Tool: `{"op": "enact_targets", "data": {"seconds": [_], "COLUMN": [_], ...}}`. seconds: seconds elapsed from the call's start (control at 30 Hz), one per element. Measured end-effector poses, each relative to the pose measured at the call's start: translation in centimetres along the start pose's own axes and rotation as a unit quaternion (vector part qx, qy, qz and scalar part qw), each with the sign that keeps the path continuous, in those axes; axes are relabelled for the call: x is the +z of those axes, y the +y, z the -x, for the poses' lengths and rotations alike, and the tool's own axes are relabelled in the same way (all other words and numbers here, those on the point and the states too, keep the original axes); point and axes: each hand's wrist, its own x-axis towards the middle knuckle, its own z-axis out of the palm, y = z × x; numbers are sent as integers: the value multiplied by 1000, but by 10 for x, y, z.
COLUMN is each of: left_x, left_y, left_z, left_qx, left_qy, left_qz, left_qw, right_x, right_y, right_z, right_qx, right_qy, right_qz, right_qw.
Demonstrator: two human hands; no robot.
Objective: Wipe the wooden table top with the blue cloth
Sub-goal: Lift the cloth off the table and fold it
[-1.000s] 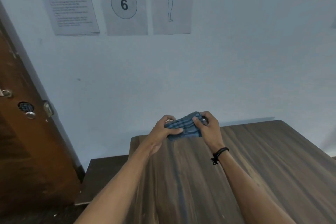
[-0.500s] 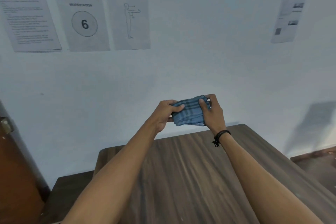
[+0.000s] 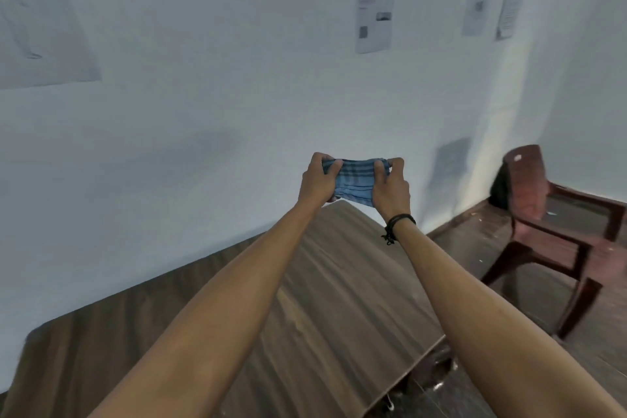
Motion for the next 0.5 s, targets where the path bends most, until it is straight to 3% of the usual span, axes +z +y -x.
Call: {"op": "enact_targets", "data": {"seconds": [0.5], "left_x": [259], "left_y": [-50], "left_z": [-145], "left_qx": [9], "left_qy": [-22], "left_qz": [-64], "left_qw": [998], "right_x": [-114], "right_y": [168], "right_z": [-206], "right_qx": [63], "right_qy": [10], "right_qz": [75], "right_qw": [995]}}
